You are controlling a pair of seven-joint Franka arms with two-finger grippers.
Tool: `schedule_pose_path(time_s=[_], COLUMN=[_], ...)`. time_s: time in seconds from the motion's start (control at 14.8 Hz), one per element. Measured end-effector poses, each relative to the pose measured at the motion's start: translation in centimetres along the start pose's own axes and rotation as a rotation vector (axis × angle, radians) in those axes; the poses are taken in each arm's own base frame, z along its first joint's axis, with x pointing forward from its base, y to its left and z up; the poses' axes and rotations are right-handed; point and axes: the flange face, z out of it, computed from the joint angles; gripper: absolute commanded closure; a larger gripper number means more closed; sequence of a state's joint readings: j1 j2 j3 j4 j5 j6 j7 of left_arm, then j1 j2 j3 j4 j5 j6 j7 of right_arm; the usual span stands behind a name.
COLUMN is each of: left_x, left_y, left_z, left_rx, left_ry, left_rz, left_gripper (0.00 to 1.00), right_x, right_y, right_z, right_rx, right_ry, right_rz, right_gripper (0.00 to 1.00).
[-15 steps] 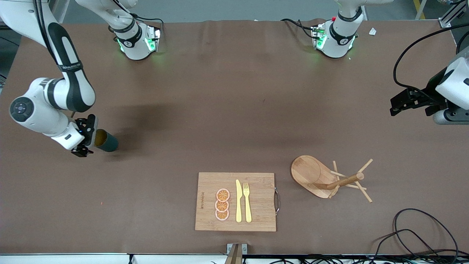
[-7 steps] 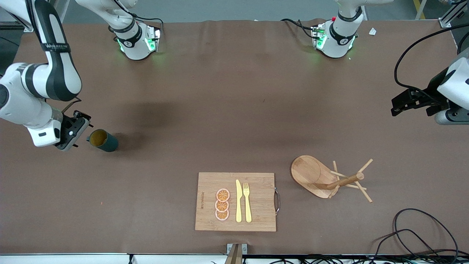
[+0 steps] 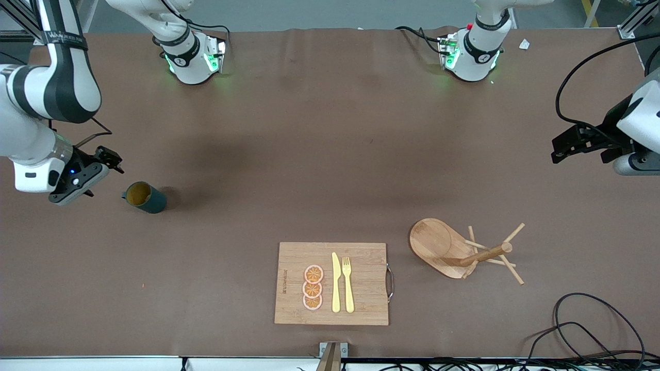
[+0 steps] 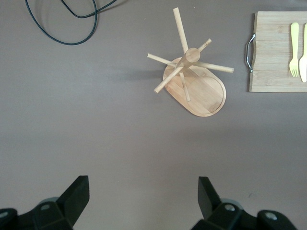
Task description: Transfer cup from left to right arm and place
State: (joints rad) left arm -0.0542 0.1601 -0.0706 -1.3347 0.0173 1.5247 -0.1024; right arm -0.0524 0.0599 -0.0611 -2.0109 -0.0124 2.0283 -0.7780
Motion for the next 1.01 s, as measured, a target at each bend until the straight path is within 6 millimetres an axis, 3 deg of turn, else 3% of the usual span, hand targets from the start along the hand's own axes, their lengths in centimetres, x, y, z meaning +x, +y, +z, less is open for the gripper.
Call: schedule_pose_path(time_s=[0.41,0.61,0.81,1.01], left_x=[-0.1,-0.1,-0.2,-0.2], left_y=[0.1,0.1,0.5,0.6], left_z=[-0.2,-0.3,-0.3,-0.2], left_rx=[0.0,0.0,-0.001,-0.001], left_ry=[0.003,0.005,0.005,0.003], left_rz=[0.001,0.001,0.007,0.009], left_gripper=[0.0,0.0,0.0,0.0], right_x=[0.4,0.5,0.3,0.1], right_y=[-0.1,-0.1,-0.2,-0.1], right_z=[-6.1,-7.8,-10.2,-15.1], right_rx=[0.035,0.031,0.035,0.02], right_ry=[-0.06,-0.068,-0.088,-0.053], right_rz=[0.452,0.666,0.758,0.778], right_gripper=[0.0,0.0,0.0,0.0])
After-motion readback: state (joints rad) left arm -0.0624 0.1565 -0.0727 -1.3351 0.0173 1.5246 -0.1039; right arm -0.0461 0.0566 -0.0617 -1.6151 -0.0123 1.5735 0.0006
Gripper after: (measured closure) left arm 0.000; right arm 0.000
